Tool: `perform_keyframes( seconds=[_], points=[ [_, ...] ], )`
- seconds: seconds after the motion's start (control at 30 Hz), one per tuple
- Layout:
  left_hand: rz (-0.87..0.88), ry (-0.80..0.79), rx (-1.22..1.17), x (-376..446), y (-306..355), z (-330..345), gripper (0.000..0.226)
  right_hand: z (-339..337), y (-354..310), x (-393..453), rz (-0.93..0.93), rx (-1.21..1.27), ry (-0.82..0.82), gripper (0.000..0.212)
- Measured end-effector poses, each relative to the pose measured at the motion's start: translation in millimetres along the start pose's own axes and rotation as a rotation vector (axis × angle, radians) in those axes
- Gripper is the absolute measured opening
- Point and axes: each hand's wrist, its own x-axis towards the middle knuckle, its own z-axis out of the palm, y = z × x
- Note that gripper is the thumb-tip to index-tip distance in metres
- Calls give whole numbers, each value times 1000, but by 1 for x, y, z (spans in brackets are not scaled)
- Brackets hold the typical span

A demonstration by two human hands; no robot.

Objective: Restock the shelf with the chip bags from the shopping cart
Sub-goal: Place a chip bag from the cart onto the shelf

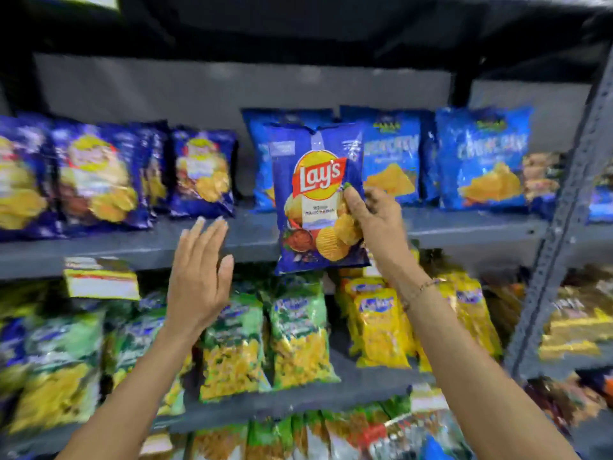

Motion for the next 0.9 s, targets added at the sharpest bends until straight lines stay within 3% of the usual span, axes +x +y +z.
perform_keyframes(
  seconds=[0.13, 0.27, 0.37, 0.47, 0.8, 0.9],
  points=[
    [-153, -16, 164, -3, -71, -31, 59, 71, -8, 38, 8, 69, 12, 25],
    [-184, -103, 257, -4, -107, -42, 59, 131, -2, 64, 71, 43, -1, 44],
    [-192, -95, 272, -3, -116, -45, 52, 165, 5, 72, 125, 67, -38, 26],
    [-147, -73, 288, -4, -124, -46, 53, 191, 12, 79, 172, 45, -50, 25],
    [-31, 23, 289, -7, -139, -37, 43, 218, 30, 84, 272, -7, -45, 47],
    [-101, 71, 187, -7, -132, -39, 42, 207, 25, 70, 252, -39, -32, 59]
  ],
)
